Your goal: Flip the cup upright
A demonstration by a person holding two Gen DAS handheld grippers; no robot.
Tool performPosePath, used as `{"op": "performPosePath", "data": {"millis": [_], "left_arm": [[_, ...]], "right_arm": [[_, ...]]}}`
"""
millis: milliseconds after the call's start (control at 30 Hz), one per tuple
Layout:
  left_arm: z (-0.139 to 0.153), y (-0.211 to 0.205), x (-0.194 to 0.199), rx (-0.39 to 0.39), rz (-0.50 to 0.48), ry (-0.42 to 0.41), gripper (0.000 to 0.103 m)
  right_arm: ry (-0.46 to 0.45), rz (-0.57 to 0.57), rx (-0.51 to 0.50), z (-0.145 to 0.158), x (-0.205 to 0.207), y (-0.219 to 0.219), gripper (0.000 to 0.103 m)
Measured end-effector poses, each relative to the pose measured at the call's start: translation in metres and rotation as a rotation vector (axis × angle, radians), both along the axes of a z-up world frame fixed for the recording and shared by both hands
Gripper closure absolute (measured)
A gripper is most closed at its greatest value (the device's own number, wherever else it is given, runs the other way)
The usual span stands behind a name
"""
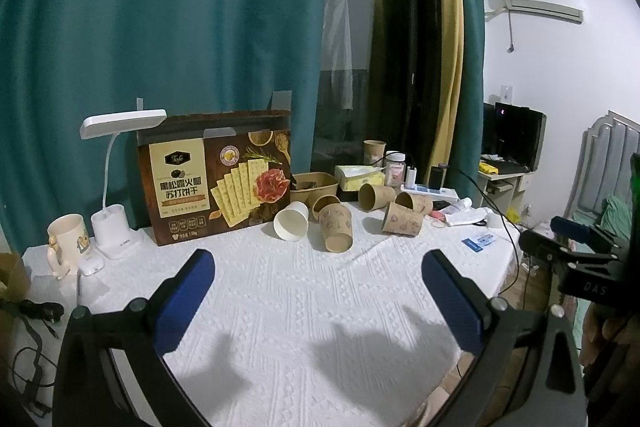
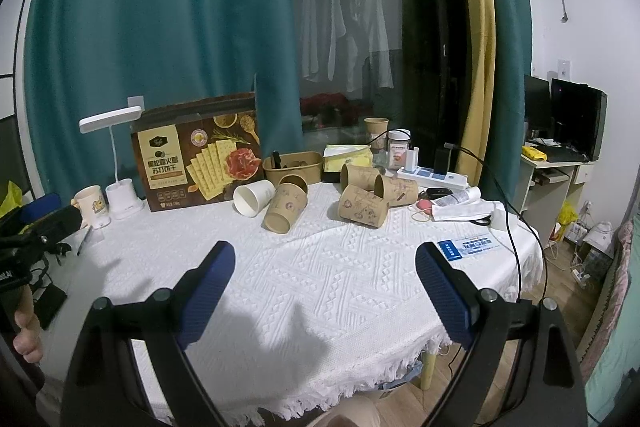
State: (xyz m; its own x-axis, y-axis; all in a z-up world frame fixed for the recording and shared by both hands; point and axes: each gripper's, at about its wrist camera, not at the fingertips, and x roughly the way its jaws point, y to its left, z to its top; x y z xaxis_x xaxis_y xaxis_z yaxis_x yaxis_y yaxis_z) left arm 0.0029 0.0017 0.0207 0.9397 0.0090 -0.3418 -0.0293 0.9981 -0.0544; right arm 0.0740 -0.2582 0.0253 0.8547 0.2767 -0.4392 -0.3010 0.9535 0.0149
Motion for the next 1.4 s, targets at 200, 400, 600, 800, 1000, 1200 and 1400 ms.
{"op": "performPosePath", "data": {"millis": [200,400,600,800,1000,1200,1400], "left_arm": [[-0.0008,-0.0007,-0.0015,-0.004,-0.002,-0.003,0.000],[-0.0006,0.0003,-0.0017,-0.003,-0.003,-0.003,0.000],[0.0006,0.0002,0.0003,0.008,-0.007,0.003,0.000],[0.0003,-0.0012,0.0005,0.012,-0.006,0.002,0.000],[0.0001,-0.0012,0.0001,0.011,-0.006,0.001,0.000],[-0.0002,-0.0016,0.0001,0.012,-0.006,0.001,0.000],[-0.0006,-0.0020,-0.0004,0.012,-0.006,0.000,0.000]], "right_arm": [[-0.001,0.001,0.000,0.0001,-0.0004,-0.0001,0.013],[-0.003,0.001,0.001,-0.0011,-0.0014,0.0002,0.013],[0.000,-0.002,0.005,0.0011,0.0018,-0.0039,0.013],[0.000,-0.001,0.004,0.0007,0.0022,-0.0043,0.013],[0.000,-0.002,0.006,0.0007,0.0032,-0.0053,0.013],[-0.002,-0.001,0.008,-0.0003,0.0025,-0.0050,0.013],[-0.001,-0.001,0.008,-0.0002,0.0035,-0.0062,0.013]]}}
